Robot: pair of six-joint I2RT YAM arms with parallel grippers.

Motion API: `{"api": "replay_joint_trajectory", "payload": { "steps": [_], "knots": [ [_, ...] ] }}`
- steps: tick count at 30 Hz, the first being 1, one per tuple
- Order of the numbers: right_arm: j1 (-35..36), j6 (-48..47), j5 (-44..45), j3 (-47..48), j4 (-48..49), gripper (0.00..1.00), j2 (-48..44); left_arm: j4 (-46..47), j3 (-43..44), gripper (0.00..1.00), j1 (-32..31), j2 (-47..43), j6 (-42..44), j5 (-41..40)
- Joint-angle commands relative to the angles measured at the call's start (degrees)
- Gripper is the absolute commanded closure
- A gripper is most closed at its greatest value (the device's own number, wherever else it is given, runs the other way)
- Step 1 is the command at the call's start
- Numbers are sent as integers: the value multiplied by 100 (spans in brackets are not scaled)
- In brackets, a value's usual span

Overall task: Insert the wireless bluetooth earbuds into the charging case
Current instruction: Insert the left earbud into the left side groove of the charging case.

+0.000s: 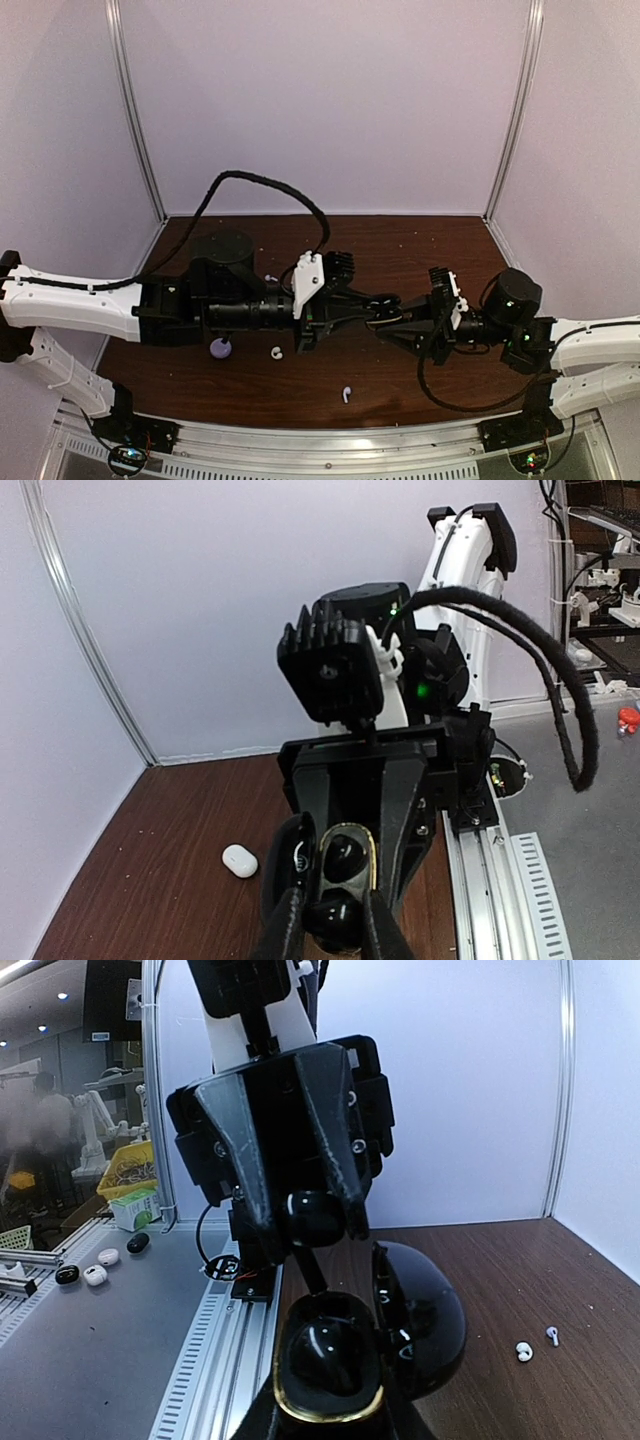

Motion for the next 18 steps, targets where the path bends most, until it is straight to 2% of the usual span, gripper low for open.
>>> {"api": "replay_joint_trajectory", "payload": {
  "steps": [1,10,18],
  "knots": [
    [34,209,159,65,584,100,44,-284,94,95,-50,-48,297,153],
    [35,278,162,72,593,100,49,-563,242,96,-106,70,607,-56],
    [34,22,23,53,469,100,2,-462,241,97,-87,-13,337,-167]
  ]
}}
